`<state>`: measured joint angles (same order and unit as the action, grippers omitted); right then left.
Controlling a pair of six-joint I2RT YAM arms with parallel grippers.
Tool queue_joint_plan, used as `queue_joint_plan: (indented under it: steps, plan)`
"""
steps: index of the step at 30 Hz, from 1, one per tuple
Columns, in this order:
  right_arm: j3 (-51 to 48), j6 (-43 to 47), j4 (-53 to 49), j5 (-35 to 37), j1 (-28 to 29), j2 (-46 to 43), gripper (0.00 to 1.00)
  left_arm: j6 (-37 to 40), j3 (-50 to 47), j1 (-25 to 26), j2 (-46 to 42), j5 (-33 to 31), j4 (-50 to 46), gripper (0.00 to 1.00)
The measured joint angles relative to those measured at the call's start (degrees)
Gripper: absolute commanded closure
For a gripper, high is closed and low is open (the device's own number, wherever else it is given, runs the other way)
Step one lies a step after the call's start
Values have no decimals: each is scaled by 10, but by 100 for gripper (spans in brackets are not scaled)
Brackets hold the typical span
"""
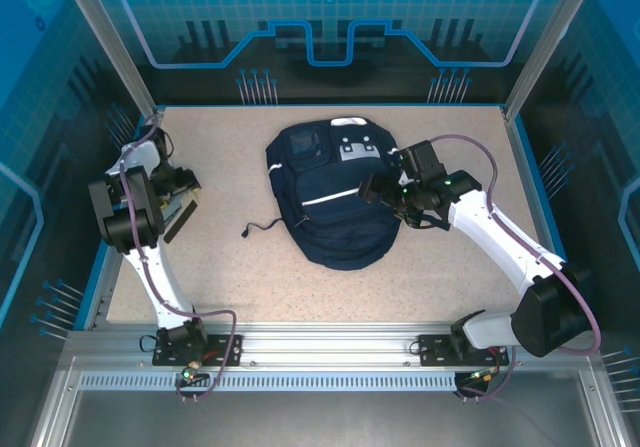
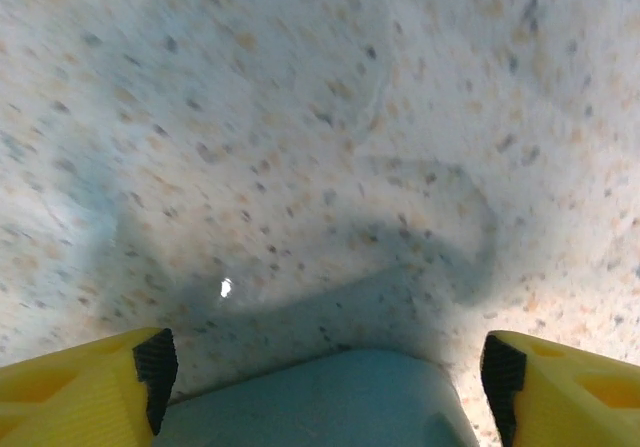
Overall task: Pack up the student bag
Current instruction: Move the loose stationery to the middle-left of the table, then pick up the loose stationery from the middle-left of the table.
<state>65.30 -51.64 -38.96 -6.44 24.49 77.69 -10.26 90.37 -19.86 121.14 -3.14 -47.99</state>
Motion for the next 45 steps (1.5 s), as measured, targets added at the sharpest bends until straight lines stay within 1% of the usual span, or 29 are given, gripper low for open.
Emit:
queue_joint_plan:
  steps: [3, 7, 11, 17, 22, 27, 33, 36, 39, 45]
  plan:
    - [0, 0, 0, 0, 0, 0, 1, 1, -13, 14, -1, 0, -9, 9]
    - [-1, -2, 5, 0, 0, 0, 1, -3, -49, 21, -26, 7, -1, 7]
    - [-6, -4, 13, 0, 0, 0, 1, -26, -123, 33, -76, 20, 4, 6]
    - [-12, -4, 16, -2, 0, 0, 1, -71, -234, 83, -163, 26, 21, 6]
    - [-13, -4, 17, -2, 0, 1, 1, -111, -293, 112, -240, 25, 31, 6]
    - [-17, -4, 26, -2, 0, 3, 1, -183, -349, 131, -347, 8, 36, 1]
    - [-27, -4, 36, -11, 0, 4, 0, -294, -400, 138, -468, -27, 3, 1]
    - [-28, -3, 37, -13, 0, 4, 0, -357, -425, 138, -516, -33, -19, 1]
    - [-28, -4, 41, -16, 0, 5, 0, -414, -454, 138, -547, -33, -23, 1]
    - [-28, -1, 45, -23, 0, 9, 0, -513, -485, 138, -543, -33, -9, 1]
